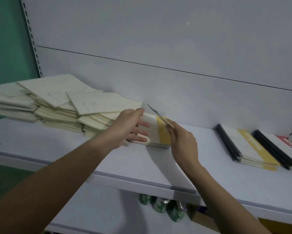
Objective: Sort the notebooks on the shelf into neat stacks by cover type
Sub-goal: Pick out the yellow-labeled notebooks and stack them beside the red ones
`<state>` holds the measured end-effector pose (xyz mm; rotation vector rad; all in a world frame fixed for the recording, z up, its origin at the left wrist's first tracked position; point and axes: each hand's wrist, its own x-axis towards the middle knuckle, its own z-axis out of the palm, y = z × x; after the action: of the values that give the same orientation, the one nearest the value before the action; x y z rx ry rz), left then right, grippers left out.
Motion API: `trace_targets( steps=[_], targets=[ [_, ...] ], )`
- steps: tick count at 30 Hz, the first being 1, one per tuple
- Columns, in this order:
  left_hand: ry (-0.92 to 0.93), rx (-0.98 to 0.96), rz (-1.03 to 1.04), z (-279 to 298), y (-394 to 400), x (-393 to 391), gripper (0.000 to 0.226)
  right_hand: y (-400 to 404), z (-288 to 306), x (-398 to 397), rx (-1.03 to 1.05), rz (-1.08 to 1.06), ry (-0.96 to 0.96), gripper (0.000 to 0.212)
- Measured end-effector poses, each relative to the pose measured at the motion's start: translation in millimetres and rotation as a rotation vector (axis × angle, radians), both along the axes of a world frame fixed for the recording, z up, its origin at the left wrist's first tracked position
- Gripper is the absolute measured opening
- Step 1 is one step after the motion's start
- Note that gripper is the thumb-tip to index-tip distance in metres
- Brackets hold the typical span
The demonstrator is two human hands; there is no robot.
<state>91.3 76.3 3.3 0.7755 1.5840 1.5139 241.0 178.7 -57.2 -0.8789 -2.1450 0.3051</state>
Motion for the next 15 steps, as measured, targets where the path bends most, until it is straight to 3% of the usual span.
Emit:
trace_targets(
  steps=[3, 5, 9, 12, 13, 15],
  targets=[
    [-0.379, -0.026, -0.236, 14, 8, -8, 0.055, -10, 17, -4, 0.169, 0.115, 0.074, 0.032],
    [-0.45, 0.015, -0.203, 18, 11, -11, 0.045, -13, 21, -7, 0.334, 0.242, -0.02, 0.034],
    [-0.256, 0.007, -0.045, 24, 12, -29, 0.028, -6, 16, -7, 0.286, 0.188, -0.08, 0.06],
    [-0.253, 0.02, 0.015, 27, 6, -56, 0.03, 2, 2, -7, -0.122, 0.031, -0.006, 0.08],
    [-0.246, 0.005, 0.031, 27, 3, -60, 0.029, 5, -3, -10, -0.2, -0.003, -0.062, 0.081],
    [-0.19, -0.008, 0.06, 26, -2, -67, 0.029, 10, -12, -21, -0.151, -0.004, -0.303, 0.083]
  ],
)
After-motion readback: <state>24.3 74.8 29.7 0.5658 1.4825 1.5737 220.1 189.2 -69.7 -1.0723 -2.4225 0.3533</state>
